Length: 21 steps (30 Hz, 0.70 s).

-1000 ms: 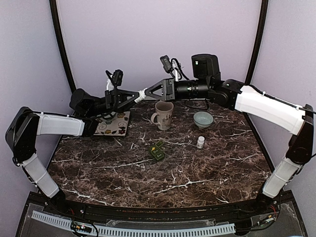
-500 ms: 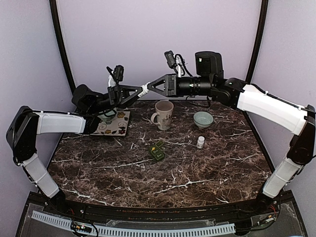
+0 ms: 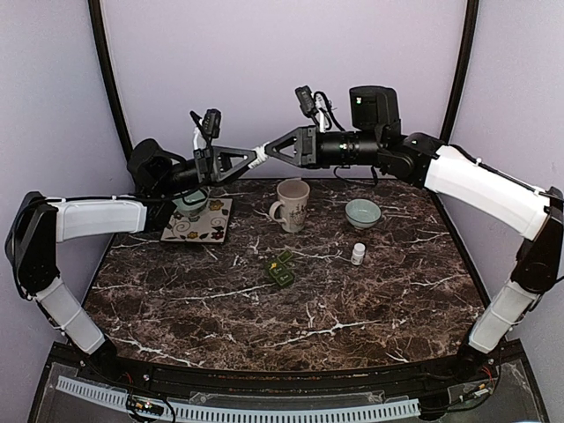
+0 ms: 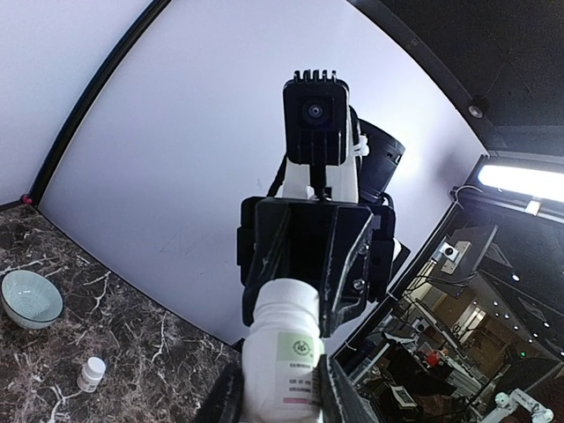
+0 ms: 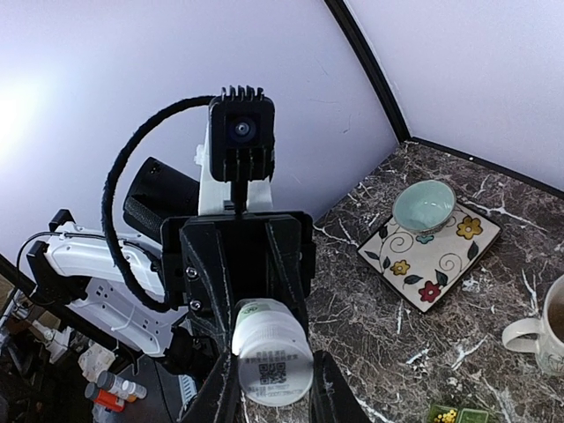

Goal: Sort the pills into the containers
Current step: Screw the lid of the pill bottle onto the pill bottle.

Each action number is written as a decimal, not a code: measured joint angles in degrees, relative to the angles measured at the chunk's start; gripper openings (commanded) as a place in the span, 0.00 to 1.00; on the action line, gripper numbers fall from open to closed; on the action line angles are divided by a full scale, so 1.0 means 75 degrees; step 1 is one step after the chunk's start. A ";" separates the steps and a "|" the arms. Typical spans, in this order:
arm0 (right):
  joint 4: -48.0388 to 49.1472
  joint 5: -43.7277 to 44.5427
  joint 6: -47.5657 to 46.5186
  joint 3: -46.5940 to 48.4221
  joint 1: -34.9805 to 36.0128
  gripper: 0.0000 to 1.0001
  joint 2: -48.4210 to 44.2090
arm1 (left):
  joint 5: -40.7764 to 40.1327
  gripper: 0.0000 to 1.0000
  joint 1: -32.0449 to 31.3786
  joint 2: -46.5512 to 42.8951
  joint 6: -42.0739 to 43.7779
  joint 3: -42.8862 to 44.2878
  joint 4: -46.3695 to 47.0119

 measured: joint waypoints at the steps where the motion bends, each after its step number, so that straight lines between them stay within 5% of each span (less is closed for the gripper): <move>1: 0.0006 -0.0006 0.0023 0.0003 -0.0006 0.00 0.0003 | -0.0017 0.02 0.0000 -0.0003 0.0076 0.0012 -0.0044; 21: 0.0117 -0.0114 0.0778 0.0571 -0.0283 0.00 0.0379 | -0.1247 0.03 -0.0248 -0.0603 0.2404 0.0551 -0.2425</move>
